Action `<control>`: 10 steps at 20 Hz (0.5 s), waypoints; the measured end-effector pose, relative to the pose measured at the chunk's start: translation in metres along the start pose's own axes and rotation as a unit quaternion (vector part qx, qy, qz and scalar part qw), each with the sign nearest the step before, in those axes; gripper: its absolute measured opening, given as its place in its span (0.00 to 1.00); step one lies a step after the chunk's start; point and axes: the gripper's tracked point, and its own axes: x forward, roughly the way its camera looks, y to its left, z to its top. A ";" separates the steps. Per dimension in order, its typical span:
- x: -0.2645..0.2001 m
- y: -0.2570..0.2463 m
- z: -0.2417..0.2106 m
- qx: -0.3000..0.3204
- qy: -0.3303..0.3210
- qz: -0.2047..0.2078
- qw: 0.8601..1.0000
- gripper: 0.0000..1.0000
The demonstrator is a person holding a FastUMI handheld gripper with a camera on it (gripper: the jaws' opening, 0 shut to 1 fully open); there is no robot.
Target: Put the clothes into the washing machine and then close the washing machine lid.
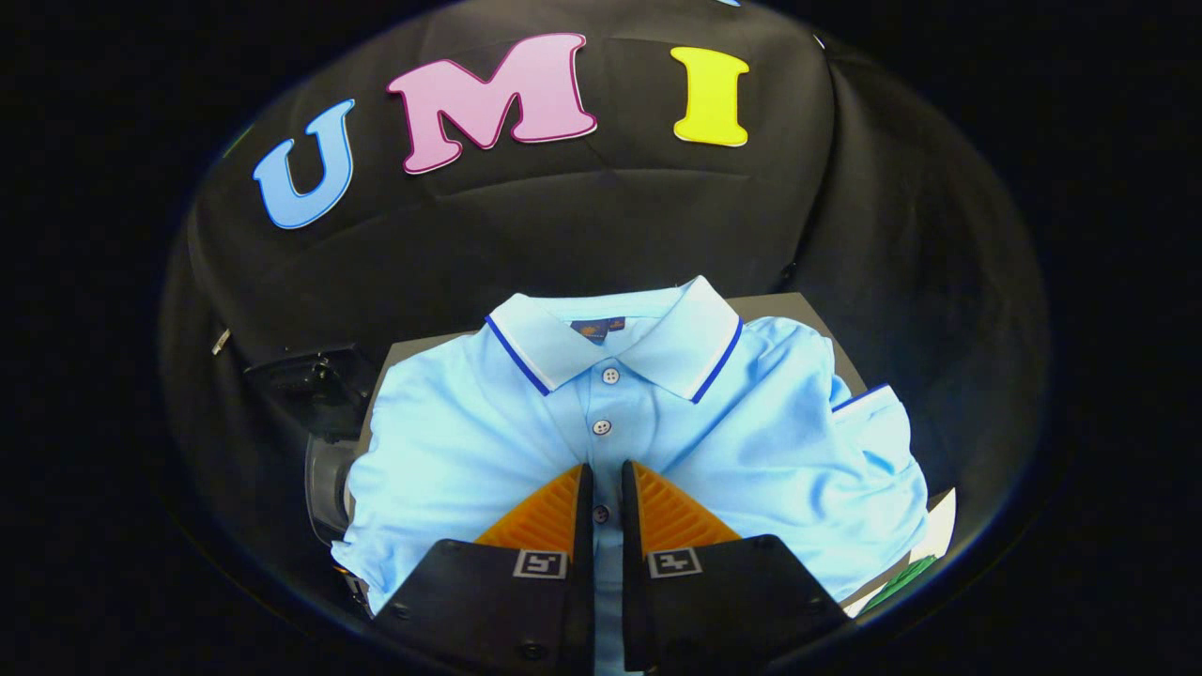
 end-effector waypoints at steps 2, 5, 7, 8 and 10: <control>-0.001 -0.001 0.002 0.007 -0.008 0.008 1.000 0.17; -0.007 0.000 0.007 0.020 -0.030 0.018 0.999 0.17; -0.012 0.001 0.011 0.020 -0.037 0.023 0.999 0.17; -0.014 0.001 0.013 0.021 -0.042 0.023 0.999 0.17; -0.023 0.005 0.021 0.022 -0.056 0.031 0.998 0.17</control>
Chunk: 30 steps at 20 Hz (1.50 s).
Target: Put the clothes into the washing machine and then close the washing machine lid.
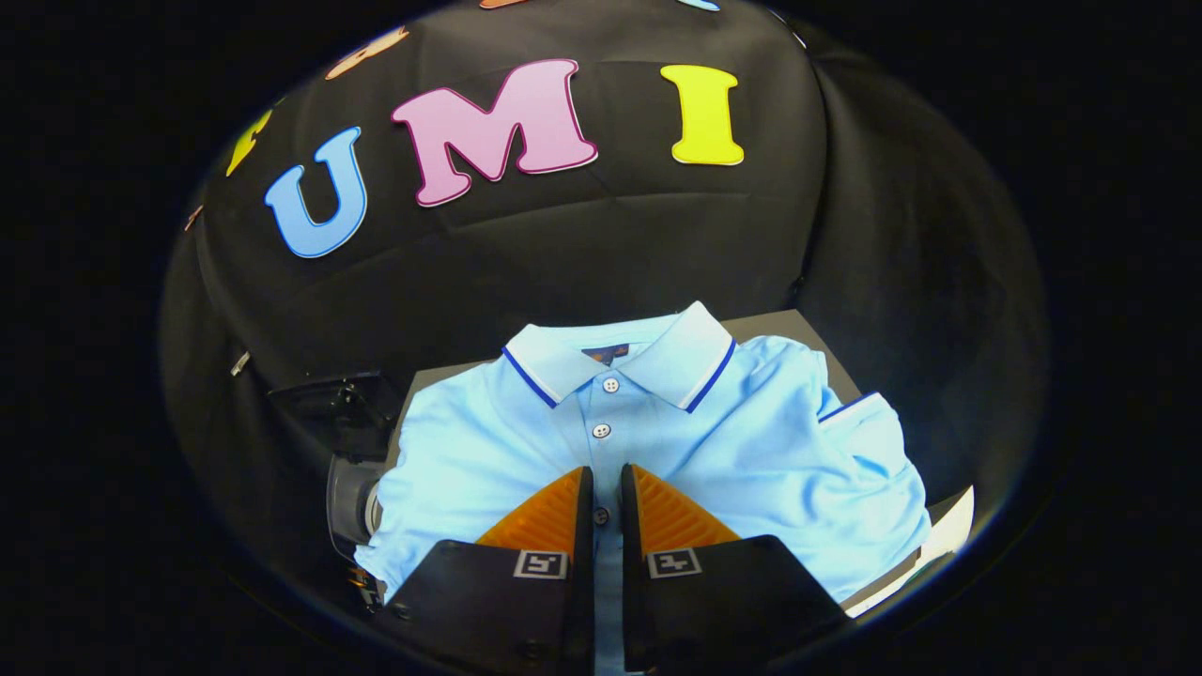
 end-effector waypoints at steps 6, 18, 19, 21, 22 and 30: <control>-0.034 0.031 0.037 0.007 -0.046 0.041 0.998 0.17; -0.108 0.106 0.092 0.006 -0.122 0.122 0.985 0.16; -0.115 0.115 0.095 0.004 -0.127 0.131 0.983 0.16; -0.127 0.133 0.102 -0.003 -0.137 0.146 0.980 0.16; -0.132 0.143 0.104 -0.006 -0.140 0.154 0.978 0.16; -0.175 0.239 0.113 -0.027 -0.161 0.230 0.959 0.16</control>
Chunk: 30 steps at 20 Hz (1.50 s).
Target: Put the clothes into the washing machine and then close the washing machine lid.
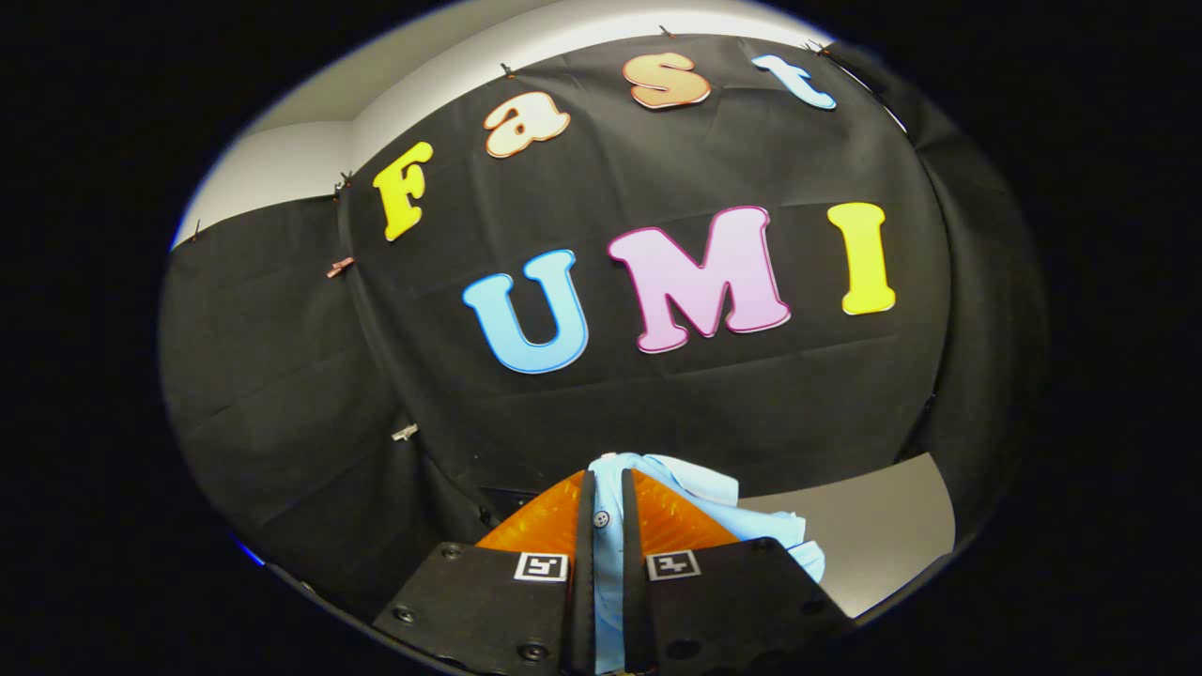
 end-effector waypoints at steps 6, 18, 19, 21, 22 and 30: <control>0.028 0.077 -0.022 -0.008 0.020 0.058 0.998 0.16; 0.104 0.157 -0.089 -0.018 0.087 0.084 0.992 0.16; 0.109 0.159 -0.097 -0.016 0.094 0.084 0.992 0.16; 0.124 0.163 -0.118 -0.016 0.107 0.080 0.991 0.16; 0.129 0.164 -0.131 -0.017 0.118 0.078 0.990 0.16; 0.183 0.143 -0.234 -0.017 0.182 0.044 0.982 0.16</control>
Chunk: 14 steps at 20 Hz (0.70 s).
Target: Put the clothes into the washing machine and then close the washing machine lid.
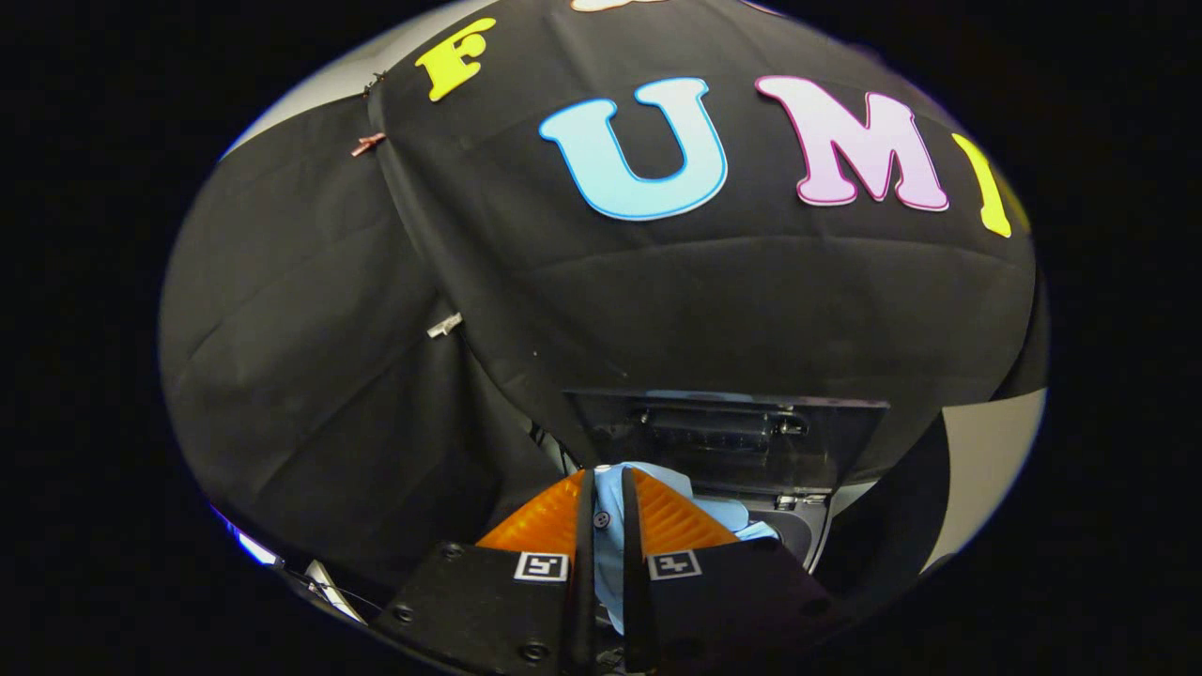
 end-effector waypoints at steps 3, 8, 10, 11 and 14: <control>0.023 -0.011 -0.022 0.000 0.020 -0.012 1.000 0.16; 0.069 -0.033 -0.056 -0.006 0.044 -0.029 0.999 0.16; 0.084 -0.043 -0.072 -0.009 0.055 -0.037 0.998 0.16; 0.091 -0.048 -0.082 -0.008 0.059 -0.040 0.997 0.16; 0.110 -0.063 -0.108 -0.011 0.070 -0.053 0.996 0.16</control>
